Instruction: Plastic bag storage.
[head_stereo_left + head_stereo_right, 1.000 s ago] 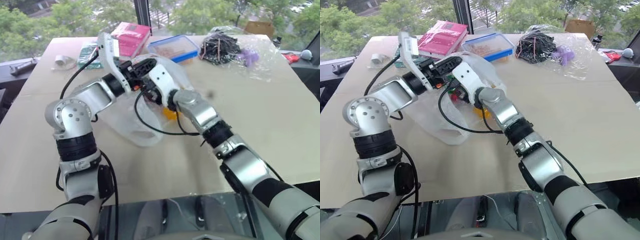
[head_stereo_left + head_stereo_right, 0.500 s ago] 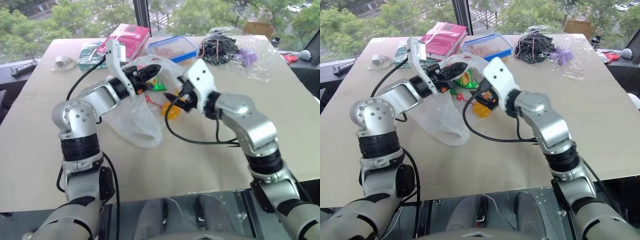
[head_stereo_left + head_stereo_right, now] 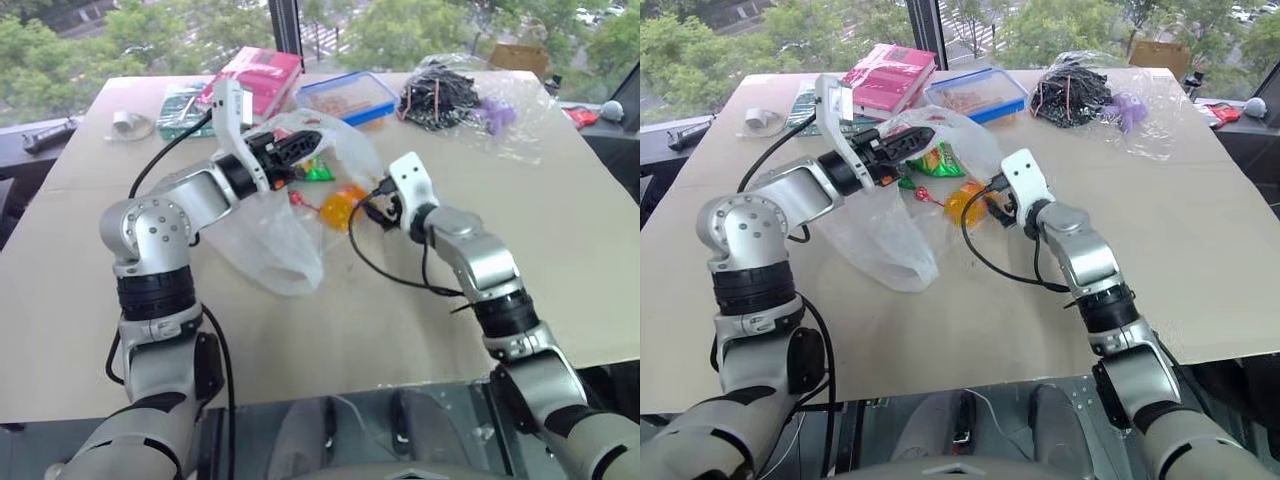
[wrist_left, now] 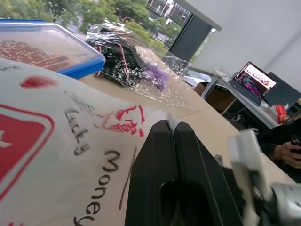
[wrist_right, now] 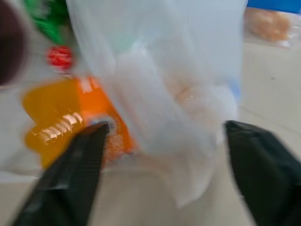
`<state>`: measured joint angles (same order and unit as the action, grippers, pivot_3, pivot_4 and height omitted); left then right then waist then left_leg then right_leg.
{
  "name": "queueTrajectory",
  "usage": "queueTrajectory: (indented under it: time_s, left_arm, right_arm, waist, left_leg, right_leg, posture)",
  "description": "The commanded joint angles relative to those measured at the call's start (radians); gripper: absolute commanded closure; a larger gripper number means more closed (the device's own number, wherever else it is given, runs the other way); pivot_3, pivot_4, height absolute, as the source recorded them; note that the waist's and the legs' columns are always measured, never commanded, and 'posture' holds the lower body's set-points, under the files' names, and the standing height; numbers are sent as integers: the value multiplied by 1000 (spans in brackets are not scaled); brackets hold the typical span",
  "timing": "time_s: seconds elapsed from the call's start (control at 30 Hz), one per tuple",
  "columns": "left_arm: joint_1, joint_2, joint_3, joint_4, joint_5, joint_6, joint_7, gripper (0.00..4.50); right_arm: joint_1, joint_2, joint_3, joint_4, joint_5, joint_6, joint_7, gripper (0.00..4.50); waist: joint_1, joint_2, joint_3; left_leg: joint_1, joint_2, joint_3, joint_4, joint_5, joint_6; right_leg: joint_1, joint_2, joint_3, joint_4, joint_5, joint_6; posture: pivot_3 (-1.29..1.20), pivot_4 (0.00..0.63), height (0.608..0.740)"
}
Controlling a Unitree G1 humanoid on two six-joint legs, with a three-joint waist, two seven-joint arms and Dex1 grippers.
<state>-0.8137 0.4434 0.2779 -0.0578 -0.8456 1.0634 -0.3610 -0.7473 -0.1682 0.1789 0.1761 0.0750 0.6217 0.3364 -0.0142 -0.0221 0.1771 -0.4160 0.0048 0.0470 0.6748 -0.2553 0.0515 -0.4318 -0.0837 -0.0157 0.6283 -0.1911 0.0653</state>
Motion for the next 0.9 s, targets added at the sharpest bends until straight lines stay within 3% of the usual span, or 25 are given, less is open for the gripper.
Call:
queueTrajectory:
  time_s: [0.03, 0.13, 0.17, 0.27, 0.4, 0.6, 0.7, 0.8, 0.9]
  left_arm:
    - [5, 35, -12, -56, 13, -19, -24, 4500]
    - [9, 55, -14, -44, 13, -14, -44, 4500]
    - [13, 63, -8, -45, 7, -13, -56, 4500]
    - [24, 106, -8, -72, -42, 34, -128, 3834]
    - [49, 243, -12, -110, -107, 109, -278, 2136]
    - [167, 508, 67, -146, -271, 212, -594, 2136]
    - [283, 599, 137, -190, -342, 263, -658, 1273]
    - [400, 633, 208, -238, -351, 258, -653, 25]
    - [562, 652, 269, -331, -318, 226, -680, 25]
  right_arm:
    - [-27, -11, -22, 13, -8, -77, 16, 2770]
    - [-21, -20, -23, 0, 0, -85, 38, 4252]
    - [-17, -23, -25, -8, 4, -86, 46, 4435]
    - [-11, -22, -42, -26, 26, -82, 60, 4500]
    - [-12, -6, -71, -49, 64, -56, 66, 4500]
    - [-17, 0, -82, -45, 75, -50, 66, 4500]
    - [-16, 0, -86, -40, 75, -52, 69, 4500]
    - [-13, -4, -90, -40, 77, -54, 73, 4500]
    - [-11, -8, -96, -41, 80, -51, 77, 4500]
  waist:
    - [-2, 0, 0]
    - [-5, 0, 0]
    - [-5, 0, 0]
    - [-8, 0, 0]
    - [-14, 0, 0]
    - [-28, 1, 1]
    - [-28, 1, 1]
    - [-23, 1, 1]
    - [-25, 2, 1]
  left_leg:
    - [0, 0, 0, 0, 0, 0]
    - [0, 0, 1, -1, 0, 0]
    - [0, 0, 1, -1, 0, 0]
    - [0, 1, 1, -1, 0, 0]
    - [0, 1, 1, -1, 0, 0]
    - [0, 2, 1, -1, 0, 0]
    - [0, 4, 1, -2, 0, 0]
    - [0, 4, 1, -2, 0, 0]
    - [0, 4, 1, -2, 0, 0]
  right_leg:
    - [0, 0, 0, 0, 0, 0]
    - [0, 0, 0, -1, 0, 0]
    - [0, 0, 0, -1, 0, 0]
    - [0, 1, 0, -1, 0, 0]
    - [0, 1, 0, -1, 0, 0]
    - [-1, 1, 1, -1, 0, 0]
    - [-2, 1, 1, -1, 0, 0]
    - [-1, 0, 0, -1, 0, 0]
    - [-1, -1, 1, -1, 0, 0]
  posture:
    - [0, 150, 740]
    - [0, 150, 740]
    - [0, 150, 740]
    - [0, 150, 740]
    - [0, 150, 740]
    - [0, 150, 740]
    - [0, 150, 740]
    - [0, 150, 740]
    - [0, 150, 740]
